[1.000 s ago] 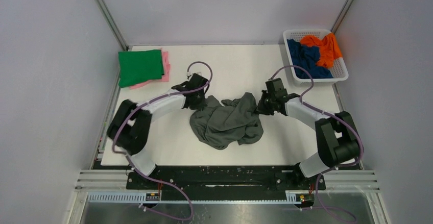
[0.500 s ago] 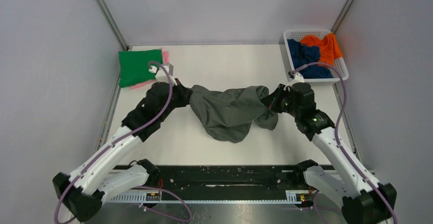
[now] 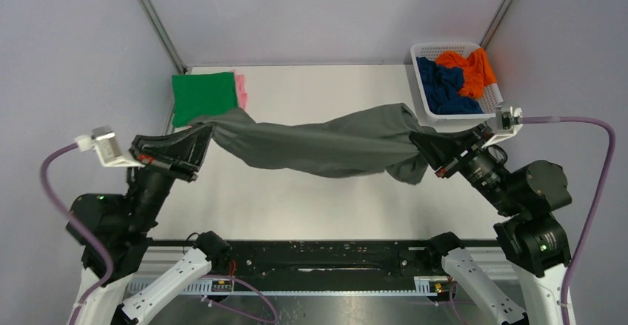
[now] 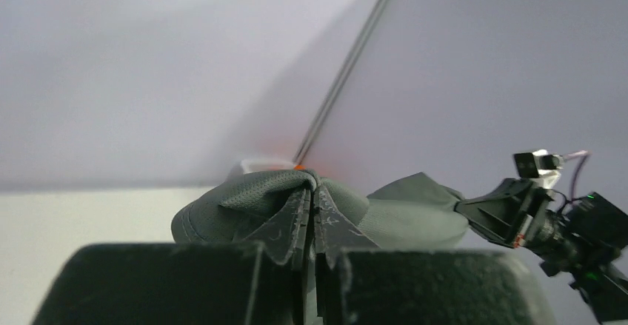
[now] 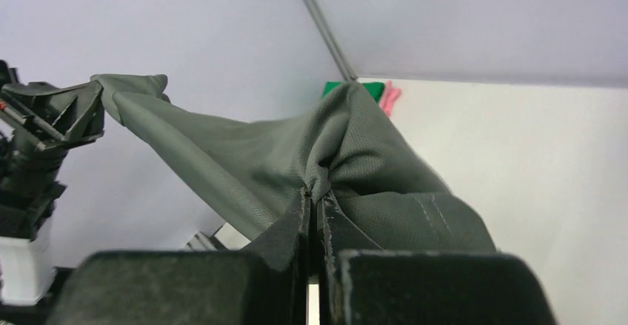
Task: Fold and stack the t-shirts
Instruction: Flatten out the tshirt
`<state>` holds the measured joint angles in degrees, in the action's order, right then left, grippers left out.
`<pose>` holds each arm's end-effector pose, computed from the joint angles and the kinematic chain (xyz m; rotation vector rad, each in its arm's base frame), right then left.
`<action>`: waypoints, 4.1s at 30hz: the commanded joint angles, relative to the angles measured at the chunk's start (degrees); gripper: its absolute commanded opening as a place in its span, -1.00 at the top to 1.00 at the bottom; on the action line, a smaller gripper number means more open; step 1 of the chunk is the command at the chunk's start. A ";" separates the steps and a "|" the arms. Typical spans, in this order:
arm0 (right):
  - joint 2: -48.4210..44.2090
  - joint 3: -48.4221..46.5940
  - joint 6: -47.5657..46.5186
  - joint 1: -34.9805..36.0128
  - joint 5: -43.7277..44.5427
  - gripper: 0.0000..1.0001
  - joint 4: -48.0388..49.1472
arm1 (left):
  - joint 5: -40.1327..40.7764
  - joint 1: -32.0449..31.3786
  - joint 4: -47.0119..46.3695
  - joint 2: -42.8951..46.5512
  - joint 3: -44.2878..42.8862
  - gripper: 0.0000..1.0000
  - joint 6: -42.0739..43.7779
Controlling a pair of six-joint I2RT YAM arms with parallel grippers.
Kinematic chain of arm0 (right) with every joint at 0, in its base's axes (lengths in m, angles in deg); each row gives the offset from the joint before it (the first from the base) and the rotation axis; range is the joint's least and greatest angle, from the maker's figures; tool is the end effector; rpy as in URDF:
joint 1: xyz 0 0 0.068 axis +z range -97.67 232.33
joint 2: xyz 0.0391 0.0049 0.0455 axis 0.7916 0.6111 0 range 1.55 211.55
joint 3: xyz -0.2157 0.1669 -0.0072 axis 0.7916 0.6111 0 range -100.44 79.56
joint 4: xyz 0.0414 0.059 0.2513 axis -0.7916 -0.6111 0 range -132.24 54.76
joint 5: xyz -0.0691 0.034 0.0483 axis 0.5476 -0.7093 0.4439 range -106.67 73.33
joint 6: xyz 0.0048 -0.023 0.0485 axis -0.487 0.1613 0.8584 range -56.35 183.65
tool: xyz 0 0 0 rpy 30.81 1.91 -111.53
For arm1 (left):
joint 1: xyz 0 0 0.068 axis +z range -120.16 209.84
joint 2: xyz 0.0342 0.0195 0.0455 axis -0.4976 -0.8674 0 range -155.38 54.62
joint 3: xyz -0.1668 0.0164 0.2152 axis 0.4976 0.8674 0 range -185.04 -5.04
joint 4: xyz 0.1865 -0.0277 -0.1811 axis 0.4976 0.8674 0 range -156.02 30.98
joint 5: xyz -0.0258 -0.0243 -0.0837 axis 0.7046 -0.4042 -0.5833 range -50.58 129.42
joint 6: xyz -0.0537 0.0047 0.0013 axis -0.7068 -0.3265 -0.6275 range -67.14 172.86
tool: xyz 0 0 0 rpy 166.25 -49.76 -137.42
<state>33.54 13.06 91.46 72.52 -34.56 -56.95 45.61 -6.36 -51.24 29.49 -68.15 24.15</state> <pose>0.0611 0.0342 0.4655 -0.1812 1.4063 0.9089 0.0327 -0.0192 0.4667 -0.0200 1.2193 -0.9338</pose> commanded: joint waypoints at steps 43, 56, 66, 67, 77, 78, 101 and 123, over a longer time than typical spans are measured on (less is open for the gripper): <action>48.63 17.96 5.73 -0.19 18.10 -0.99 7.12 | -5.74 6.66 3.79 -56.07 11.64 -0.98 -10.92; 58.66 19.47 7.65 -0.23 16.28 -0.99 10.97 | -8.06 12.57 4.98 -78.15 4.00 -0.98 -12.26; 56.62 25.78 14.65 4.74 9.95 -0.99 12.61 | -10.10 18.90 15.60 -97.75 -27.37 -0.98 -7.00; 55.77 26.22 15.04 6.61 10.42 -0.99 12.17 | -10.42 19.11 16.43 -99.81 -31.56 -0.98 -6.48; 41.63 27.00 13.35 13.43 20.25 -0.99 7.65 | -11.10 18.56 16.38 -88.01 -30.79 -0.98 -2.72; 39.72 27.03 13.27 13.42 21.20 -0.99 7.12 | -10.17 18.07 14.64 -82.79 -25.02 -0.98 -2.75; 27.74 31.94 13.86 9.98 32.87 -0.99 -4.48 | 0.66 10.75 15.48 -45.05 28.38 -0.39 -20.03; 28.69 31.98 11.75 9.49 24.37 -0.88 -11.00 | 7.89 6.87 18.70 -52.14 25.01 1.00 -21.10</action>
<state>61.50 45.30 103.77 82.09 -4.36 -65.04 50.12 0.48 -35.20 -24.69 -44.28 3.04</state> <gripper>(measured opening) 0.959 0.022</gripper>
